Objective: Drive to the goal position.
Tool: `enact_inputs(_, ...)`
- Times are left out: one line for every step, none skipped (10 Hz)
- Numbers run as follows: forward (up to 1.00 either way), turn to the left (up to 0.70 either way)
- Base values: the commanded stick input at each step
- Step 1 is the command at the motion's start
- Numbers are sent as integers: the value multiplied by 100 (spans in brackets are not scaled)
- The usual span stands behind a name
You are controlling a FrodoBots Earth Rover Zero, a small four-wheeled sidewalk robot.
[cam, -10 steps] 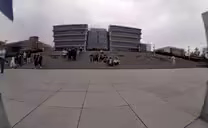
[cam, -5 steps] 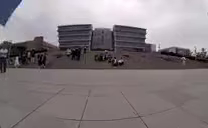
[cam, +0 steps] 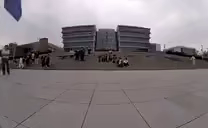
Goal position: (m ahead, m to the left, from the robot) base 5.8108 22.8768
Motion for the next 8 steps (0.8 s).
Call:
enact_inputs(70,14)
enact_inputs(70,14)
enact_inputs(70,14)
enact_inputs(70,14)
enact_inputs(70,14)
enact_inputs(70,14)
enact_inputs(70,14)
enact_inputs(70,14)
